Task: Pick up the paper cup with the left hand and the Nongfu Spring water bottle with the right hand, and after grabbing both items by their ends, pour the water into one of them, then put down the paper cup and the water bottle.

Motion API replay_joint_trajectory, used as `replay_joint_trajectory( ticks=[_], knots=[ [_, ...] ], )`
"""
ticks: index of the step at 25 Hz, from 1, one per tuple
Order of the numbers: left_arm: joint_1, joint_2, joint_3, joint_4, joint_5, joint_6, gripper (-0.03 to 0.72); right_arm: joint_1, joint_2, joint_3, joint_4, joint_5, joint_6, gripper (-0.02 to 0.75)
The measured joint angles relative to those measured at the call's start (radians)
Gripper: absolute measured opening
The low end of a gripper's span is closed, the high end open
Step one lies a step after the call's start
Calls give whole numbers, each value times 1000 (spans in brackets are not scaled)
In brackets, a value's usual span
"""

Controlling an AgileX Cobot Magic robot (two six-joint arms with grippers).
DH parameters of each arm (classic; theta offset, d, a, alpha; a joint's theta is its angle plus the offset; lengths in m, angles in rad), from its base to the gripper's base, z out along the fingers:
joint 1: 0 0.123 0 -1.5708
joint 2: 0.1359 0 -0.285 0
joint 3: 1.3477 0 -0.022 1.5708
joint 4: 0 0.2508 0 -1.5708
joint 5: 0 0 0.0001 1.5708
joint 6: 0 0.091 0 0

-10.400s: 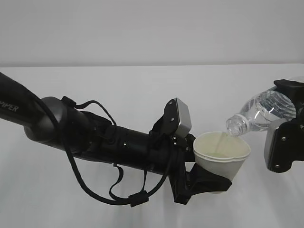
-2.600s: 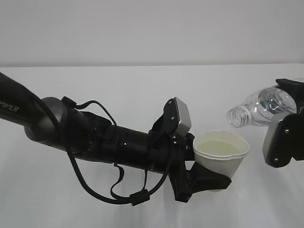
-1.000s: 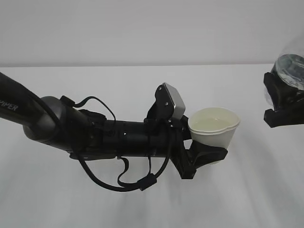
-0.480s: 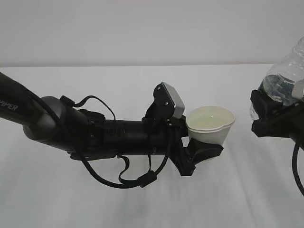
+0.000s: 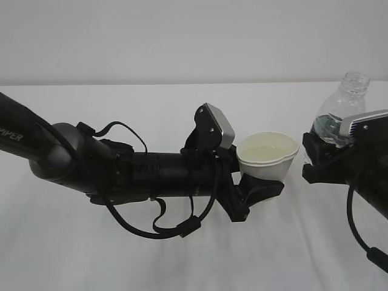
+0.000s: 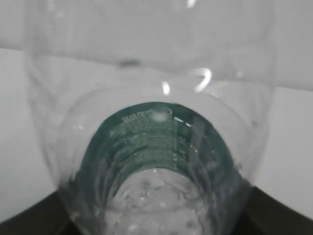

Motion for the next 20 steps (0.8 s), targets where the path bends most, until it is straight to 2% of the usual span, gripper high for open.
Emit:
replay_joint_trajectory(
  ticks=[20],
  knots=[
    [0, 1, 0, -2, 6, 10, 447, 0, 290, -237, -2, 0, 74, 428]
  ],
)
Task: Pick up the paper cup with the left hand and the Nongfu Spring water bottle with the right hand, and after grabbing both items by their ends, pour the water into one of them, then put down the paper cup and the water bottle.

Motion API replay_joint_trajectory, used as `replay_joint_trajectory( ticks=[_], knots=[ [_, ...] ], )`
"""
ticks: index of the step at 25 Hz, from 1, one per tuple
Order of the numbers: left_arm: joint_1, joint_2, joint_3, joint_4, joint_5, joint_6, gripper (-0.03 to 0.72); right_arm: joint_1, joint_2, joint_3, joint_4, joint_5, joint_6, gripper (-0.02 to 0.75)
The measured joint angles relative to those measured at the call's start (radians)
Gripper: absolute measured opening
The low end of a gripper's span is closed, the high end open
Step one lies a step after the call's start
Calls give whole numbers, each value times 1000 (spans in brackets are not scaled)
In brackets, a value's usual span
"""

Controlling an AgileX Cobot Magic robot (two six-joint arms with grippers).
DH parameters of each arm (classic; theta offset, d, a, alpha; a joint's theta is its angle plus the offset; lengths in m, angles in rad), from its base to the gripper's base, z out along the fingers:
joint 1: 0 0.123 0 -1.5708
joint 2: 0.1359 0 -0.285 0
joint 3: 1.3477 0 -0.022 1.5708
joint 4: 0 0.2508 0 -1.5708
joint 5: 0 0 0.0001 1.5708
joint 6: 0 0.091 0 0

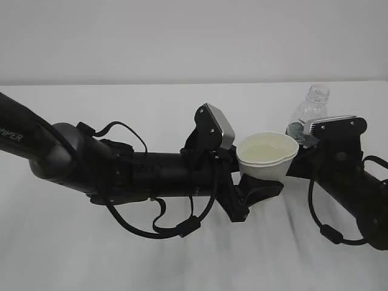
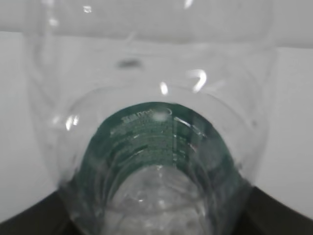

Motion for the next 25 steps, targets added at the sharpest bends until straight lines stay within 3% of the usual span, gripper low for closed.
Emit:
replay_joint_trajectory(
  ticks=[25],
  knots=[
    [0, 0, 0, 0, 8, 19, 445, 0, 12, 13, 0, 0, 43, 428]
  ],
)
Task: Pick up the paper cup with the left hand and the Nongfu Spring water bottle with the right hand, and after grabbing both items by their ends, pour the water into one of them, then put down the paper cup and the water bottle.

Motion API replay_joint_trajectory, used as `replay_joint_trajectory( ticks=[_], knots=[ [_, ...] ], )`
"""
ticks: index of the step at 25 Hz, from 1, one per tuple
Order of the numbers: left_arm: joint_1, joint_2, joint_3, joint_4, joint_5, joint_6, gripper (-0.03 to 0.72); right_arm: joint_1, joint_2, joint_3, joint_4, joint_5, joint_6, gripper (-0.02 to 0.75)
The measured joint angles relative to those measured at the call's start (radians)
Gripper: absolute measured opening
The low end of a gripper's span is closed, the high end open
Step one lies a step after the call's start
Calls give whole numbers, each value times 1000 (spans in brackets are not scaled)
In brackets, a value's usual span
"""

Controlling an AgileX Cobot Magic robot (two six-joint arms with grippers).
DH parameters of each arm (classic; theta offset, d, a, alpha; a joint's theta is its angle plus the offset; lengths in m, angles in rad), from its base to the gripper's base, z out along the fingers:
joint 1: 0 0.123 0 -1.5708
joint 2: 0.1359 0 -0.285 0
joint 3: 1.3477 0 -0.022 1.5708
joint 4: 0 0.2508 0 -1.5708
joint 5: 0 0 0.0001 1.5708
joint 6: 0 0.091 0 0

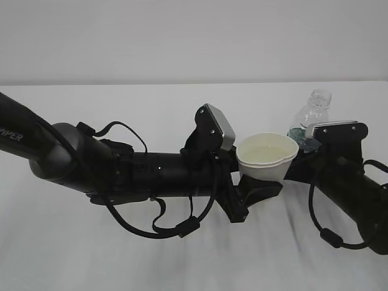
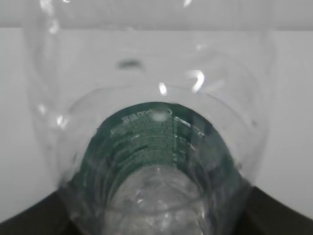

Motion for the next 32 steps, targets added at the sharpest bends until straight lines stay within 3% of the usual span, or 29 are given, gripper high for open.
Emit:
replay_joint_trajectory(
  ticks=[12, 19, 32],
  knots=[
    [0, 0, 0, 0, 2, 0, 445, 0, 0, 43, 0, -21, 2, 431],
    [0, 0, 0, 0, 3, 0, 445, 0, 0, 45, 0, -21, 2, 537],
    [0, 0, 0, 0, 7, 0, 445, 0, 0, 66, 0, -22, -90, 599]
  ],
)
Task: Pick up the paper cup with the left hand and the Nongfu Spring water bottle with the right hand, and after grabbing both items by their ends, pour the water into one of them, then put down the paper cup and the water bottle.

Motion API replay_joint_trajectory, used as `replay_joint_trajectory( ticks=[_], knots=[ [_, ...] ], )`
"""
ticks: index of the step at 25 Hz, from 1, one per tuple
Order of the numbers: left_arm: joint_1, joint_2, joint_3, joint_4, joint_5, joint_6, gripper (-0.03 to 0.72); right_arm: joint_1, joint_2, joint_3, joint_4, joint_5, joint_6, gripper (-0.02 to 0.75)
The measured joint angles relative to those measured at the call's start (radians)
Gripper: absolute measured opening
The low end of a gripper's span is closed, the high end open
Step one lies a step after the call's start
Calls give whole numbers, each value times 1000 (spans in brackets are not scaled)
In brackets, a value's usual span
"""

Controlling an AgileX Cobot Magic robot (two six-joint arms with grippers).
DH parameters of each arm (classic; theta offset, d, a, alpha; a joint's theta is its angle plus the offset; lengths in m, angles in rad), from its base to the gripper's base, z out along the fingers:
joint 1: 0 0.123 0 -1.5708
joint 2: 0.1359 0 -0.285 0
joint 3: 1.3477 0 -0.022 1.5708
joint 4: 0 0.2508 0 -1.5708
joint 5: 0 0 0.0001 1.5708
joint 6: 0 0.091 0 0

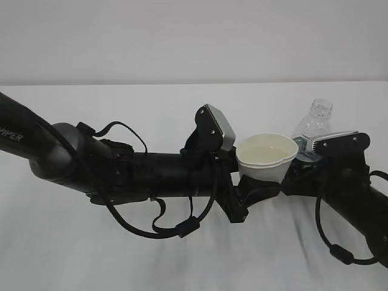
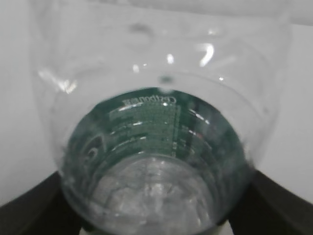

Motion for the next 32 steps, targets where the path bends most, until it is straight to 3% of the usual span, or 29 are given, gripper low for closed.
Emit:
replay_joint_trajectory(
  ticks=[13, 32],
  knots=[
    [0, 0, 0, -6, 11, 3, 445, 0, -70, 56, -7, 0, -31, 601],
    [25, 1, 0, -177, 97, 112, 445, 0, -342, 314, 23, 0, -37, 601]
  ],
)
